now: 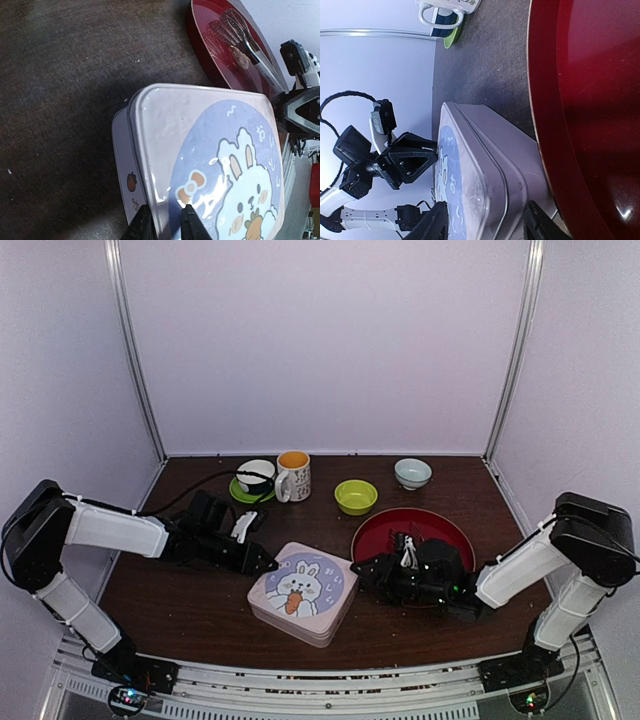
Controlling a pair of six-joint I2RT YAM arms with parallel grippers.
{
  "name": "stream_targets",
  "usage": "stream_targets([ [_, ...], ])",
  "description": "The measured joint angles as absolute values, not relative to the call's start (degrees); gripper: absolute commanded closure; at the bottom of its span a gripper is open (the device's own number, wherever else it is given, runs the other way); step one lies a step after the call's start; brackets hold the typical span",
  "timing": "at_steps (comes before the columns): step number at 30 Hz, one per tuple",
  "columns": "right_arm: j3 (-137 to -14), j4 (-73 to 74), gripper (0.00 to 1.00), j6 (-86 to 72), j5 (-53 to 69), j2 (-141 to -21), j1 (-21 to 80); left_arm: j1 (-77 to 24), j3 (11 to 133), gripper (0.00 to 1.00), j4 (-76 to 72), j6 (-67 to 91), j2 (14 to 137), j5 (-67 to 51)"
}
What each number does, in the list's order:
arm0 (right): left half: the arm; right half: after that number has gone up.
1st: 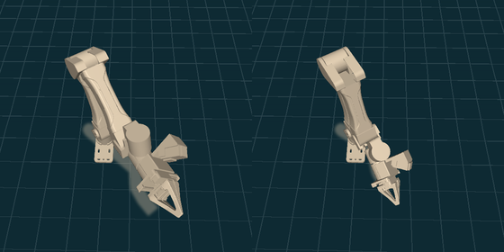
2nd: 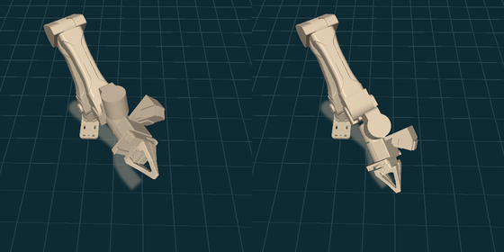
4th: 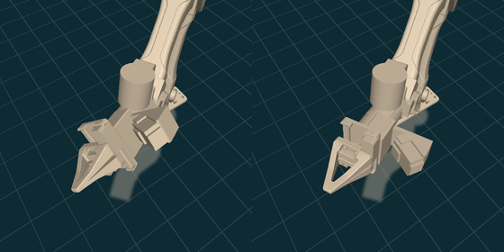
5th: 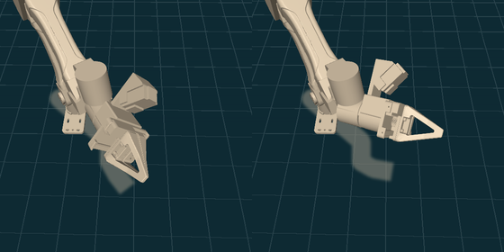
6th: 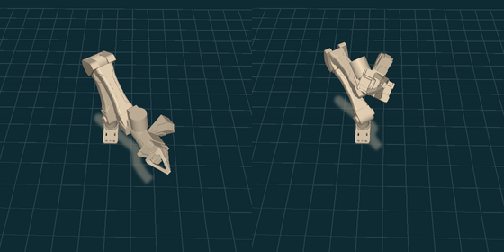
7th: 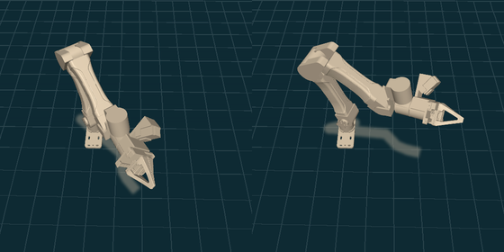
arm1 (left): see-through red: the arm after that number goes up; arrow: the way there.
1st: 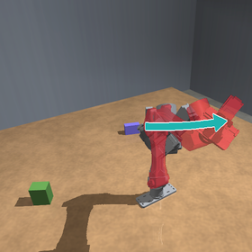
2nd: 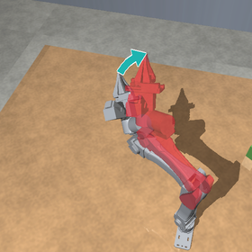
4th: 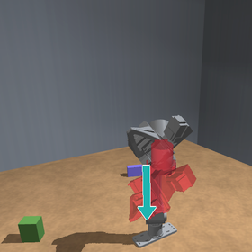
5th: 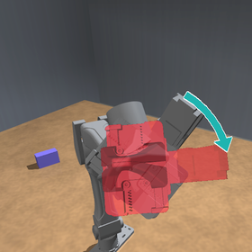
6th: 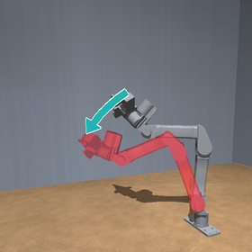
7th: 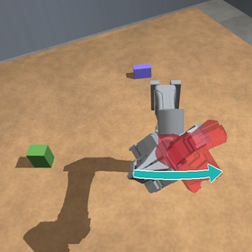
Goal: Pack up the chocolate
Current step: Press the box lid onto the packing box.
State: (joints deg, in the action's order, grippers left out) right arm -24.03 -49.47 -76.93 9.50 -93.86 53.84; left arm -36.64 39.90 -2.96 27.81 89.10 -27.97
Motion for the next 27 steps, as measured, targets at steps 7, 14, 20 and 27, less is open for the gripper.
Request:
stream_targets([
  [7, -24.73, -49.21, 0.63, -78.32, 10.5, -96.73, 53.58, -36.75, 40.14, 0.79, -2.81, 27.77, 89.21, -27.94],
  [14, -23.77, -53.71, 0.82, -81.03, 10.68, -98.5, 53.08, -36.93, 40.99, 0.78, -2.09, 27.7, 89.32, -27.14],
  [20, -23.35, -57.21, 0.77, -82.26, 10.68, -100.18, 52.82, -36.99, 41.8, 0.78, -0.71, 27.7, 89.32, -26.44],
  [27, -23.38, -55.2, 0.61, -80.49, 11.11, -99.07, 52.86, -37.74, 41.78, 0.73, -0.58, 27.83, 89.36, -25.52],
])
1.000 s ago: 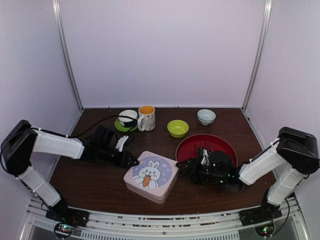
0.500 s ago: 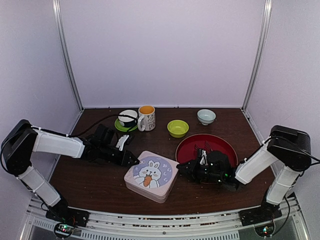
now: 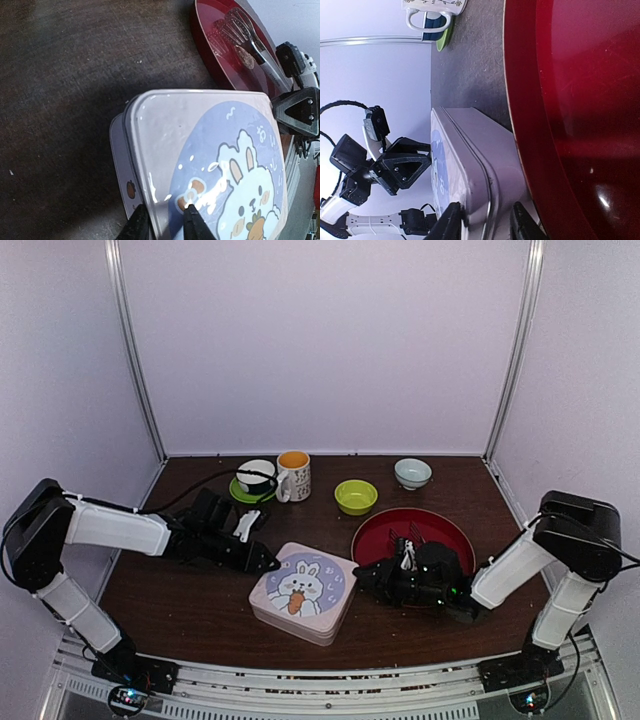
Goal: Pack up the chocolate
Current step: Press the box lid onto the packing box.
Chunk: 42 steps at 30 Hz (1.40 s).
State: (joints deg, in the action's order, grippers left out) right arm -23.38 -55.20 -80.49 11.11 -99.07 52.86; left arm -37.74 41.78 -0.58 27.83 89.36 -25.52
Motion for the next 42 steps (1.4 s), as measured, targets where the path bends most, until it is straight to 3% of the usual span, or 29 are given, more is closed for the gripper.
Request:
stream_targets([
  [7, -23.31, -47.86, 0.43, -74.91, 11.44, -89.17, 54.17, -38.94, 40.49, 0.56, -0.05, 28.36, 87.72, -25.04],
  [10, -23.33, -43.22, 0.26, -71.79, 12.34, -84.99, 55.53, -39.42, 40.03, 0.48, 2.02, 28.32, 85.89, -24.91],
  [18, -22.98, -31.53, 0.08, -67.11, 15.66, -76.6, 59.66, -39.51, 39.05, 0.33, 7.68, 27.94, 75.99, -22.13],
  [19, -22.98, -30.48, 0.04, -67.05, 15.88, -76.07, 60.2, -39.48, 38.63, 0.27, 8.19, 27.99, 74.5, -21.63],
  [21, -23.0, -28.71, 0.01, -66.83, 16.32, -75.42, 61.63, -39.48, 37.87, 0.04, 9.15, 27.99, 72.42, -20.99],
  [22, -23.03, -27.62, 0.02, -66.32, 16.47, -75.22, 62.76, -39.48, 37.19, 0.02, 9.54, 28.23, 71.29, -20.6],
  [27, -23.09, -25.65, 0.01, -66.72, 16.97, -75.77, 65.91, -39.48, 33.17, 0.03, 10.96, 29.5, 66.94, -20.32],
  [35, -24.62, -27.4, 0.12, -68.77, 17.76, -82.72, 68.99, -39.48, 30.13, 0.13, 11.22, 29.95, 65.67, -21.06],
  [42, -28.97, -29.1, 0.23, -68.93, 19.77, -87.5, 69.52, -39.48, 30.13, 0.3, 10.2, 30.15, 71.05, -23.75],
])
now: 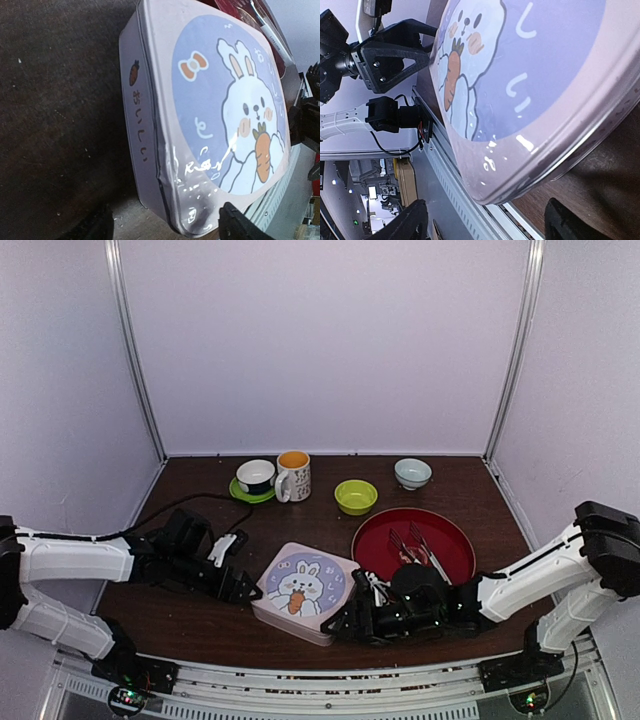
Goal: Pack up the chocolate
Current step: Press the box lid onto the packing box.
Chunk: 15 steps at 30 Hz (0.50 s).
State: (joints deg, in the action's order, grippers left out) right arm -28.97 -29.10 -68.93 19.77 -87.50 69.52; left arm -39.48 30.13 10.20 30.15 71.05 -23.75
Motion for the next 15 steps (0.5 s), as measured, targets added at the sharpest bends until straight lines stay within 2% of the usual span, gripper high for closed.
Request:
stream_targets([
  [9, -29.87, -32.67, 0.37, -69.82, 21.34, -90.24, 68.29, -39.48, 30.13, 0.38, 8.62, 30.59, 74.08, -26.44],
  [15, -29.89, -35.51, 0.53, -71.81, 23.42, -94.65, 67.92, -39.48, 30.2, 0.39, 8.16, 30.26, 75.24, -28.75],
])
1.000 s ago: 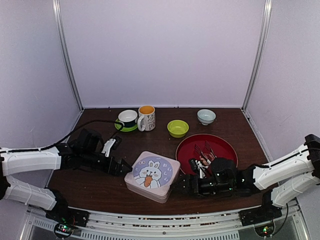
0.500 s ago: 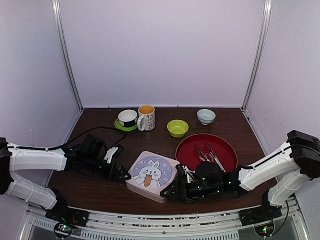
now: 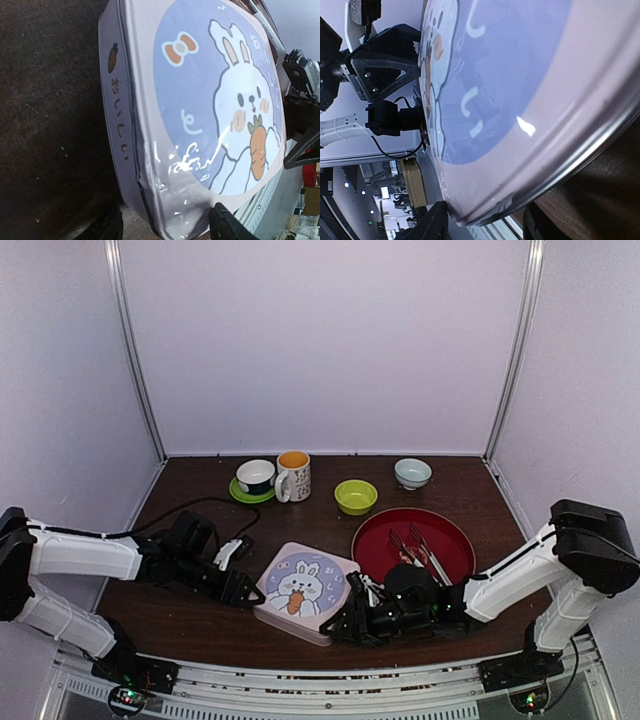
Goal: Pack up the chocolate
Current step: Press the box lid onto the packing box.
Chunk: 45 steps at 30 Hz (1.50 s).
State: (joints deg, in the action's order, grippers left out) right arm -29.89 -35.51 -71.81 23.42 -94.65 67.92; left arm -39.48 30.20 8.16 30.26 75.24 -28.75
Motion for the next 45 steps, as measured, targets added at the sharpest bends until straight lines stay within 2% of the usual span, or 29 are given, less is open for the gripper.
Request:
stream_targets([
  [10, -29.58, -38.59, 0.63, -75.02, 24.86, -95.57, 67.68, -39.48, 29.65, 0.41, 4.99, 30.15, 76.82, -31.55],
  [19, -27.59, -45.87, 0.66, -78.06, 26.28, -98.08, 67.61, -39.48, 28.49, 0.41, 2.26, 30.26, 76.82, -31.68],
  [31, -23.97, -57.41, 0.83, -82.87, 26.22, -100.82, 67.64, -39.51, 25.76, 0.41, -4.08, 32.12, 76.93, -31.86],
  [34, -23.94, -57.87, 0.93, -82.94, 26.26, -100.82, 67.68, -39.53, 25.63, 0.41, -4.36, 32.16, 76.88, -31.7],
  [37, -23.81, -55.75, 0.94, -82.56, 26.02, -100.16, 67.79, -39.7, 25.61, 0.41, -4.38, 32.25, 76.71, -31.44],
  [39, -23.79, -54.37, 0.9, -82.24, 25.47, -99.15, 67.81, -39.86, 25.61, 0.41, -4.34, 32.25, 76.55, -31.31],
  [40, -23.75, -53.45, 0.83, -82.04, 25.19, -98.56, 67.79, -39.97, 25.61, 0.41, -4.27, 32.25, 76.49, -31.29],
  [42, -23.64, -51.79, 0.56, -81.71, 24.43, -97.69, 67.81, -40.16, 25.5, 0.41, -4.25, 32.29, 76.38, -31.27],
  [43, -23.44, -50.72, 0.48, -81.17, 23.92, -97.41, 67.77, -40.21, 25.43, 0.41, -4.27, 32.36, 76.29, -31.27],
  [45, -22.9, -49.41, 0.42, -80.93, 22.98, -97.21, 67.77, -40.25, 25.26, 0.4, -4.23, 32.51, 76.07, -31.22],
])
